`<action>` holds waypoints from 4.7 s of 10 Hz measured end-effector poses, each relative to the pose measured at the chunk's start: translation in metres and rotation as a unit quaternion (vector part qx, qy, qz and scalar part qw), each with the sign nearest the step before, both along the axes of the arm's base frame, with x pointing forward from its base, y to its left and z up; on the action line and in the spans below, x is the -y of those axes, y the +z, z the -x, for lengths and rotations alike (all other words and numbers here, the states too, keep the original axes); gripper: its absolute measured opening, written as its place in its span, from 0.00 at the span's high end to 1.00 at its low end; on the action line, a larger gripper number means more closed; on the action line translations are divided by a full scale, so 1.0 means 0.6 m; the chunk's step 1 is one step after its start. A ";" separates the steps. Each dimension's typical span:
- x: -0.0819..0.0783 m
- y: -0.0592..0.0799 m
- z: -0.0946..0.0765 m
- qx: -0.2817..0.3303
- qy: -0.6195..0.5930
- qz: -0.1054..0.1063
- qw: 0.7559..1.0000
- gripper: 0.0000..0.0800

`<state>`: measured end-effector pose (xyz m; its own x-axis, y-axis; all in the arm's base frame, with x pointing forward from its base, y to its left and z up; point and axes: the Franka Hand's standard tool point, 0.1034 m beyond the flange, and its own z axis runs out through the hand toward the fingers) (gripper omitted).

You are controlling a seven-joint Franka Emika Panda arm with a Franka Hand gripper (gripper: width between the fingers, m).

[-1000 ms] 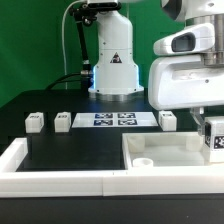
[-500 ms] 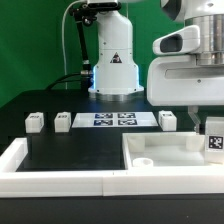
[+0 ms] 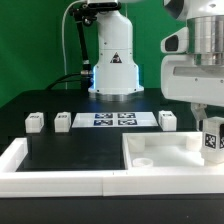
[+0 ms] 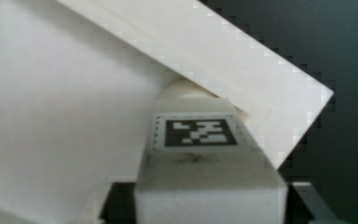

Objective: Assemble square table

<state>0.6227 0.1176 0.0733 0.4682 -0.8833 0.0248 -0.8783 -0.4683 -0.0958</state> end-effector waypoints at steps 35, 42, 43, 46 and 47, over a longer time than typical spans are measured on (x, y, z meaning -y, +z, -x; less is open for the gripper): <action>0.007 -0.004 -0.005 0.020 0.297 0.026 0.954 0.63; 0.003 -0.006 -0.001 -0.008 -0.094 -0.011 0.995 0.63; 0.005 -0.006 -0.001 -0.008 -0.111 -0.015 0.994 0.63; 0.003 -0.007 0.000 -0.010 -0.142 -0.022 0.990 0.63; 0.003 -0.006 -0.001 -0.008 -0.119 -0.020 0.993 0.43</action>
Offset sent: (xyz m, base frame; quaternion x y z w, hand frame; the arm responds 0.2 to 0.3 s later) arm 0.0000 0.0000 0.0000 0.0000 0.0000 0.1296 0.9916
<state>0.6232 0.1158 0.0695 0.2465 -0.9690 -0.0189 -0.9651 -0.2436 -0.0963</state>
